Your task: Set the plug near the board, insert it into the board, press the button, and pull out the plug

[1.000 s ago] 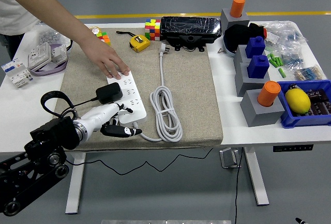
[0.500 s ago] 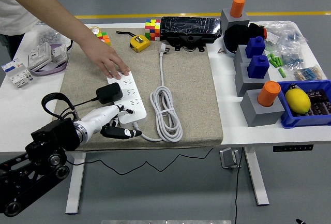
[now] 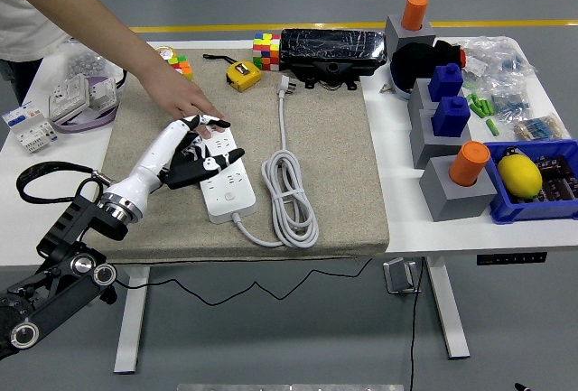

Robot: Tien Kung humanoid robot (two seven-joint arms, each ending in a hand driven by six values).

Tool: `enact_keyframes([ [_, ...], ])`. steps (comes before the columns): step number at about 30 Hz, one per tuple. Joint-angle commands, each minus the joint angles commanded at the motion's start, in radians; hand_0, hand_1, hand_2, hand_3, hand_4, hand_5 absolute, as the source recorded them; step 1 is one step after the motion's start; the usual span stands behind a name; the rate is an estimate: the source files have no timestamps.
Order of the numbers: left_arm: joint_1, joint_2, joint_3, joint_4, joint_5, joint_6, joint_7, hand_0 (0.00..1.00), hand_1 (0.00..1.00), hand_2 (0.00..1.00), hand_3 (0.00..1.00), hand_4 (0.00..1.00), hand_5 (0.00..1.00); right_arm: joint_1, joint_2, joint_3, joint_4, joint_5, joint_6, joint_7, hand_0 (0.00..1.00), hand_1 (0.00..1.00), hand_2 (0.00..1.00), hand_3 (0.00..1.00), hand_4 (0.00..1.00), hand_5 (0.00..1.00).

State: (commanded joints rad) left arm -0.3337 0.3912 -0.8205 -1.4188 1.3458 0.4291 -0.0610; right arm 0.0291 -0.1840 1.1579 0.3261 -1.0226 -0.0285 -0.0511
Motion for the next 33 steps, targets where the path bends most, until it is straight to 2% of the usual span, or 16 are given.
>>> enact_keyframes([
  [3, 0.000, -0.004, -0.012, 0.030, -0.124, 0.019, -0.089, 0.342, 0.375, 0.439, 0.576, 0.836, 0.495, 0.001, 0.001, 0.001, -0.001, 0.000, 0.000, 0.000, 0.654, 0.653, 0.658, 0.571, 0.994, 0.555],
  [5, 0.001, -0.006, -0.017, 0.046, -0.198, 0.022, -0.100, 0.342, 0.375, 0.439, 0.576, 0.836, 0.495, 0.002, 0.000, 0.001, -0.001, 0.000, 0.000, -0.001, 0.654, 0.653, 0.658, 0.571, 0.994, 0.555],
  [6, 0.002, -0.007, -0.018, 0.055, -0.251, 0.024, -0.101, 0.394, 0.462, 0.498, 0.577, 0.815, 0.488, 0.003, 0.000, 0.002, 0.000, 0.000, 0.000, 0.000, 0.657, 0.653, 0.658, 0.571, 0.994, 0.555],
  [9, 0.002, -0.007, -0.016, 0.067, -0.256, 0.023, -0.092, 0.394, 0.462, 0.498, 0.577, 0.815, 0.488, 0.004, -0.002, 0.002, 0.000, 0.000, 0.000, 0.000, 0.657, 0.653, 0.658, 0.571, 0.994, 0.555],
  [11, 0.000, -0.009, -0.016, 0.077, -0.207, 0.022, -0.073, 0.394, 0.462, 0.498, 0.577, 0.815, 0.488, 0.003, -0.002, 0.003, 0.000, 0.000, 0.000, 0.000, 0.657, 0.653, 0.658, 0.571, 0.994, 0.555],
  [12, -0.002, -0.011, -0.015, 0.084, -0.179, 0.024, -0.060, 0.566, 0.615, 0.577, 0.590, 0.817, 0.471, 0.003, -0.002, 0.002, 0.000, 0.000, 0.000, 0.000, 0.655, 0.653, 0.658, 0.571, 0.993, 0.556],
  [17, -0.018, -0.023, -0.011, 0.128, 0.039, 0.019, 0.045, 0.566, 0.615, 0.577, 0.590, 0.817, 0.471, 0.004, -0.001, -0.001, 0.000, 0.002, 0.000, 0.000, 0.655, 0.653, 0.658, 0.571, 0.993, 0.556],
  [18, -0.021, -0.025, -0.011, 0.133, 0.078, 0.012, 0.068, 0.729, 0.774, 0.741, 0.677, 0.926, 0.440, 0.004, -0.001, -0.001, 0.001, 0.002, 0.000, 0.000, 0.657, 0.653, 0.658, 0.572, 0.994, 0.555],
  [23, -0.049, -0.044, -0.004, 0.182, 0.286, -0.011, 0.176, 0.729, 0.774, 0.741, 0.677, 0.926, 0.440, 0.006, -0.002, -0.001, 0.001, 0.003, 0.000, 0.000, 0.657, 0.653, 0.658, 0.572, 0.994, 0.555],
  [24, -0.055, -0.047, -0.003, 0.192, 0.332, -0.015, 0.188, 0.727, 0.799, 0.785, 0.784, 0.992, 0.421, 0.006, -0.002, -0.001, 0.001, 0.003, 0.000, 0.000, 0.654, 0.653, 0.658, 0.571, 0.993, 0.556],
  [28, -0.070, -0.054, 0.003, 0.223, 0.491, -0.018, 0.203, 0.727, 0.799, 0.785, 0.784, 0.992, 0.421, 0.006, -0.002, 0.000, 0.000, 0.003, 0.000, -0.001, 0.654, 0.653, 0.658, 0.571, 0.993, 0.556],
  [30, -0.078, -0.059, 0.008, 0.240, 0.532, -0.027, 0.218, 0.711, 0.766, 0.766, 0.783, 0.998, 0.406, 0.006, -0.003, 0.000, 0.000, 0.004, 0.000, -0.001, 0.654, 0.653, 0.658, 0.571, 0.993, 0.555],
  [33, -0.091, -0.064, 0.015, 0.262, 0.543, -0.051, 0.245, 0.711, 0.766, 0.766, 0.783, 0.998, 0.406, 0.005, -0.004, -0.002, 0.000, 0.004, 0.000, -0.001, 0.654, 0.653, 0.658, 0.571, 0.993, 0.555],
])
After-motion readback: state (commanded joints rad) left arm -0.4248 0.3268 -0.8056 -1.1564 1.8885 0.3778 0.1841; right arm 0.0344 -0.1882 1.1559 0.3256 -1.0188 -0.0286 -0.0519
